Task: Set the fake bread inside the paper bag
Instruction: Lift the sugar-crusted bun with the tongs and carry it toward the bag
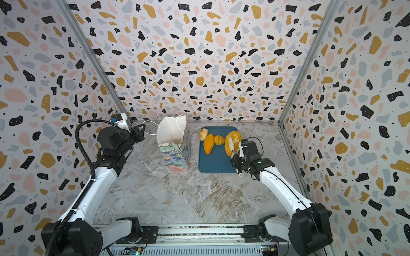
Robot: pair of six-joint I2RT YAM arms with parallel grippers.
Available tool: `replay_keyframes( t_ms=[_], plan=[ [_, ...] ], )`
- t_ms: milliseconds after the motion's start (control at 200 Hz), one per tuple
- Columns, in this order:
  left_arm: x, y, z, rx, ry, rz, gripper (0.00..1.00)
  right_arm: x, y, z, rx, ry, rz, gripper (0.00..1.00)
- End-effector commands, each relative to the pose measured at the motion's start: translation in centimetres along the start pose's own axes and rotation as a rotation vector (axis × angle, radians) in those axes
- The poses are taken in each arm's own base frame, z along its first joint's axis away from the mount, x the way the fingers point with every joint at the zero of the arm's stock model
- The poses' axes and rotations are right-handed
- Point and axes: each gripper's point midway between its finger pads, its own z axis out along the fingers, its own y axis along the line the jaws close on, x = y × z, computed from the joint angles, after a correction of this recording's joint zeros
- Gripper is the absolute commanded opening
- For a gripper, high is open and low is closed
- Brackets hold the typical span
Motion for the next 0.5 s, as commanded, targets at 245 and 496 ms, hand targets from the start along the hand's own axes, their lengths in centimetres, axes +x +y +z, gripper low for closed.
replay_keyframes(
  t_ms=[245, 496],
  plan=[
    [-0.7, -0.7, -0.3, 0.026, -0.031, 0.024, 0.00, -3.8, 6.3, -2.6, -0.130, -0.120, -0.066, 0.30],
    [-0.7, -0.7, -0.3, 0.027, -0.028, 0.026, 0.00, -5.1, 9.7, -4.4, -0.190, -0.167, -0.103, 0.30]
  ],
)
